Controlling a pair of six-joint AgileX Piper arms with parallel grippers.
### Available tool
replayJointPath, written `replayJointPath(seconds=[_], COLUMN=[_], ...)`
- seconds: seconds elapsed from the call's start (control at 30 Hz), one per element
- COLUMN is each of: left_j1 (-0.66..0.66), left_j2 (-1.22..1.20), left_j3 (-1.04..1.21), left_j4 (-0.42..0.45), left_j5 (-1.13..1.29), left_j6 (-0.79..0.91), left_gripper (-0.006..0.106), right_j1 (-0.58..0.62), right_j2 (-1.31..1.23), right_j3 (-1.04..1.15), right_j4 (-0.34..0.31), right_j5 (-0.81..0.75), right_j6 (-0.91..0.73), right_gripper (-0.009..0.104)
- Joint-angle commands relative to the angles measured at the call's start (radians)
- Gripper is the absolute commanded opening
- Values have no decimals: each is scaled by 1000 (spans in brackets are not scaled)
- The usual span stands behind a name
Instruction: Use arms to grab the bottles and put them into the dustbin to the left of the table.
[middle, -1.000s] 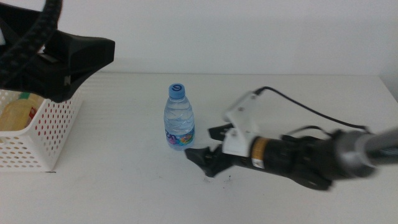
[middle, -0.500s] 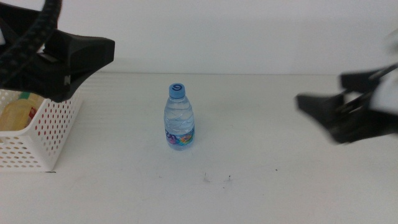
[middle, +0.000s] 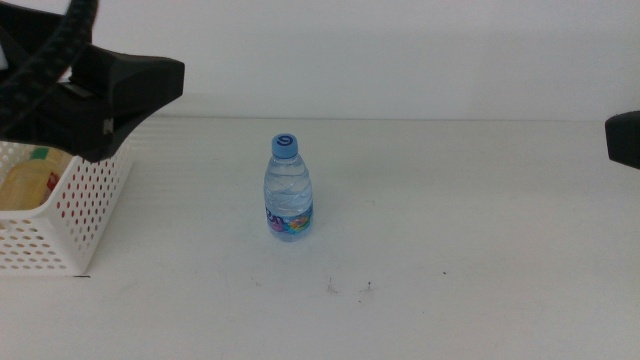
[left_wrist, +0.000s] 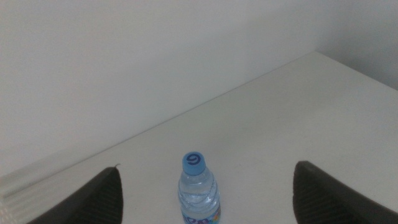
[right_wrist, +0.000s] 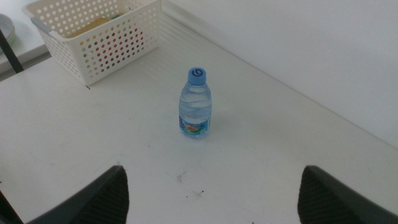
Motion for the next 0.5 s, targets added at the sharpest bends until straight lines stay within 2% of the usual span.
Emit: replayJointPath(seconds=[0.0,0.4,0.43,0.47], left_j1=[-2,-2,-2,-2], left_j2=[-1,-1,-1,-1], left_j3=[-6,-6,9,29], left_j4=[2,13,63,69], left_j5=[-11,-17,-69,-112], left_j6=[1,1,1,-1], left_gripper=[94,94,94,94], right_j1=[1,1,1,1], right_j2=[-1,-1,-1,-1], right_j3=[-8,-6,-6,-6], right_j4=[-4,9,9,11], right_j5=[-6,-6,-6,-6], right_j6=[13,13,13,13], right_gripper=[81,81,81,81])
